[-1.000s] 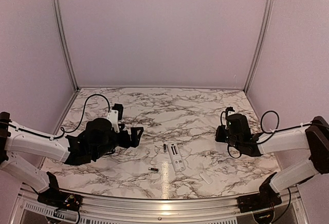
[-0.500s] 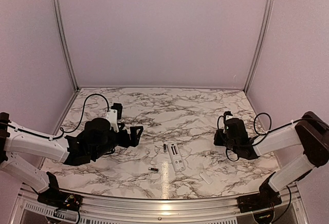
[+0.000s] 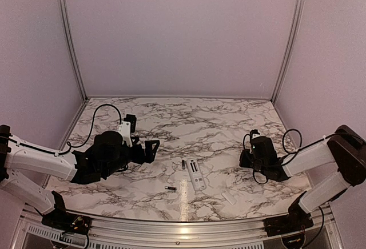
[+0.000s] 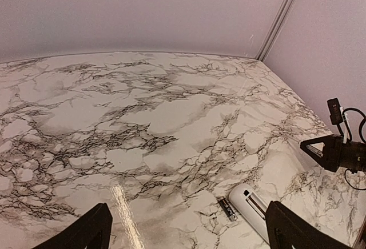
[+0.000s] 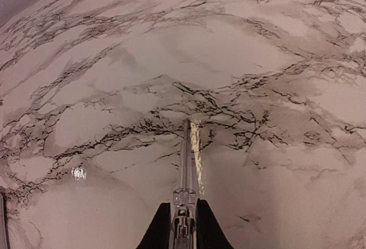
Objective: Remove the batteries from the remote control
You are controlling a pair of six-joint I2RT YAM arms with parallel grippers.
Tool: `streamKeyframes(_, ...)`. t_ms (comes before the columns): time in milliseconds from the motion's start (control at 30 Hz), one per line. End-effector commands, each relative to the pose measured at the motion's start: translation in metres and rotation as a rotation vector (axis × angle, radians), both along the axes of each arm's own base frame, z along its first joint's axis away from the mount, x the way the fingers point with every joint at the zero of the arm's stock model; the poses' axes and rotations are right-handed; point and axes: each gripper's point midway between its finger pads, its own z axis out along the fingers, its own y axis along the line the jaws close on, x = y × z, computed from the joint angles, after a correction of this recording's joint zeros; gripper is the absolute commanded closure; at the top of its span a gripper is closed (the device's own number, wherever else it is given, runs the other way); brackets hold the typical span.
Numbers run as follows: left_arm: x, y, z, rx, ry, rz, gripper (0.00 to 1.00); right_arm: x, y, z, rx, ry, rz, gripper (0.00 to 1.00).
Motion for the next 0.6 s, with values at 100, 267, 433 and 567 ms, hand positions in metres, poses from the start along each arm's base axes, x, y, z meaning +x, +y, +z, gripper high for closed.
streamKeyframes(100, -0.001, 0.002, 0.006, -0.016, -0.017, -0.011, 0.02, -0.003, -0.003, -0.002, 0.015, 0.018, -0.009, 0.86)
streamKeyframes(267, -0.001, 0.002, 0.007, -0.018, -0.017, -0.011, 0.02, -0.004, -0.002, -0.006, 0.011, 0.032, -0.003, 0.85)
streamKeyframes(433, -0.002, 0.002, 0.006, -0.017, -0.016, -0.013, 0.02, -0.005, 0.000, -0.013, 0.005, 0.056, 0.009, 0.84)
streamKeyframes(567, -0.001, 0.002, 0.006, -0.017, -0.017, -0.012, 0.02, -0.006, 0.002, -0.018, 0.000, 0.074, 0.018, 0.81)
